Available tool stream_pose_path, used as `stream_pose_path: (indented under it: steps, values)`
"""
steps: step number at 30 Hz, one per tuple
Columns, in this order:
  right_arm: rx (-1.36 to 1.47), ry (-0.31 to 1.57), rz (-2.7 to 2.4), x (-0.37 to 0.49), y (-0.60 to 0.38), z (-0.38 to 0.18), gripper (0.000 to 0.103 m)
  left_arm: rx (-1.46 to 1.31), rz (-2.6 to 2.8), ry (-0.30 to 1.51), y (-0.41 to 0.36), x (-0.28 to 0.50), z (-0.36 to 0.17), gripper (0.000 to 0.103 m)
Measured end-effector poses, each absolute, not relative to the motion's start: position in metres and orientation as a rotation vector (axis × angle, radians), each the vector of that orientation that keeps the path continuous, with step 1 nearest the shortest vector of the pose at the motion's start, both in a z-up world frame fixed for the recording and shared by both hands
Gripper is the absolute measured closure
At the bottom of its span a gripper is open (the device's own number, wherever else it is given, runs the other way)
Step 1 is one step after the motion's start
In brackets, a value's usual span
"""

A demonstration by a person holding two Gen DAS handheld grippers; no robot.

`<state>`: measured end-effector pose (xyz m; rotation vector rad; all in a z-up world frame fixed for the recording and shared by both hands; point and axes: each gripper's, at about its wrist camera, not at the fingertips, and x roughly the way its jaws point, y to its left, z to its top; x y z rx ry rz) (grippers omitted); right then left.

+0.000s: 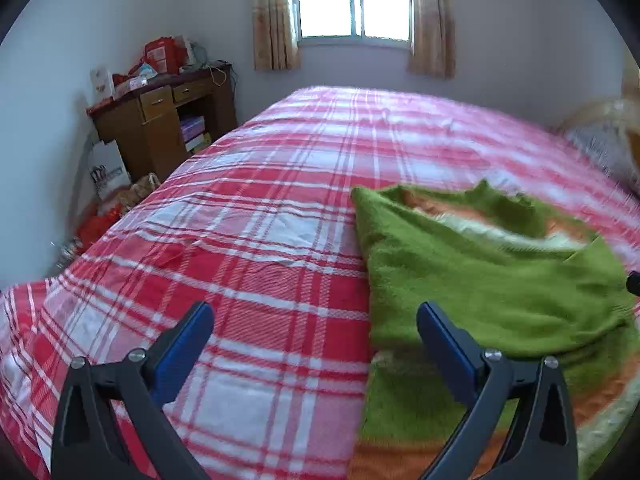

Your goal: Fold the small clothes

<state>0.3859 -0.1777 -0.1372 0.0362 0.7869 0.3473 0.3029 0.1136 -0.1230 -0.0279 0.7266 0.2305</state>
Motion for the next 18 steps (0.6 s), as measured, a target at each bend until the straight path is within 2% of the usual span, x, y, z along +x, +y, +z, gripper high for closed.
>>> stream_pose_path:
  steps: [4,12,14,18]
  values:
    - [0.007,0.887,0.271,0.410,-0.169,-0.171,0.063,0.034,0.241,0.835,0.108,0.320,-0.155,0.000]
    - [0.055,0.888,0.236,0.422,-0.176,-0.167,0.063,-0.073,0.193,0.855,0.126,0.314,-0.160,0.000]
    - [-0.010,0.875,0.212,0.405,-0.167,-0.166,0.046,-0.061,0.199,0.852,0.122,0.310,-0.161,0.000]
    - [-0.130,0.816,0.181,0.379,-0.159,-0.180,0.037,-0.024,0.217,0.847,0.115,0.305,-0.161,0.000]
